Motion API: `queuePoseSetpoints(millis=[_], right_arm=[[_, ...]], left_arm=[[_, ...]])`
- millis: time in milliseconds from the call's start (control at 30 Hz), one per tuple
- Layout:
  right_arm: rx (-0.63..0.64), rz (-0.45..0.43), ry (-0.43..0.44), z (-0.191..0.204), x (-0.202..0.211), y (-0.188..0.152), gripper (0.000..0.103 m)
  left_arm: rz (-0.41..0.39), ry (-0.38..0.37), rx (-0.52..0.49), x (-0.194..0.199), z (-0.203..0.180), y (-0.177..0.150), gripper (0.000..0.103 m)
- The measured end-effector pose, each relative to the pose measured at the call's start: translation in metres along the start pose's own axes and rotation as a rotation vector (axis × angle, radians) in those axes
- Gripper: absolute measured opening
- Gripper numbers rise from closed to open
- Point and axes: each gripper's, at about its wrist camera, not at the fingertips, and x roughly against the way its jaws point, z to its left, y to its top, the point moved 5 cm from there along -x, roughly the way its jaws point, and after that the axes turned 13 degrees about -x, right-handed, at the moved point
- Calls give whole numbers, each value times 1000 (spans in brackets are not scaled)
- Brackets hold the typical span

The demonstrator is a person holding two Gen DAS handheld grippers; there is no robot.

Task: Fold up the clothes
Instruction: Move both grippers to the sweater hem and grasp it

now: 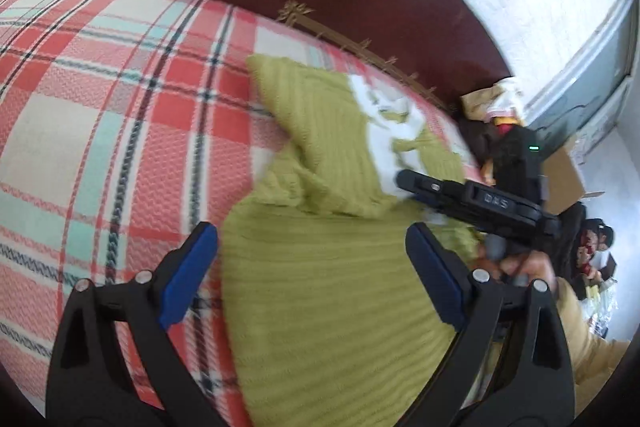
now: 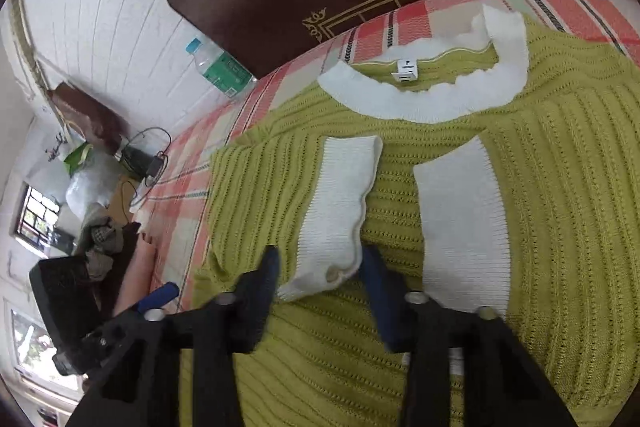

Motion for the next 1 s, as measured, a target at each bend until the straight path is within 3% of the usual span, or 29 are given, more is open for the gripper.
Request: queuePoseSetpoints(millis=[33,167,200,267,367,533,667,800,1000], right_arm=[[7,1,-6,-1,-1,-1,7],[-46,29,-3,-20,7,-7,11],[-49,35,8,-20,13,-10,17],[-2,19,31,-19,40,-22,45],[80,-44,-12,-28,92,-47,63],[61,-135,-139,-77,173,-91,70],[-24,-156,-198,-115,209,-125,74],[-91,-92,-150,-130,208,-150,76],[-69,-27,-57,-124,201,-186,78]], left_arm=[[18,15,8,-5,4,-1,96],[40,1,32,-3,10,-13,96],[40,-14,34,1,9,-16,96],[43,-41,37,11,6,-26,96],[66,-67,38,24,-3,-47,96],[105,-109,40,44,-19,-83,96],[133,-136,56,52,-35,-107,96],[155,-167,68,57,-52,-125,98],[177,-234,101,58,-77,-146,100]])
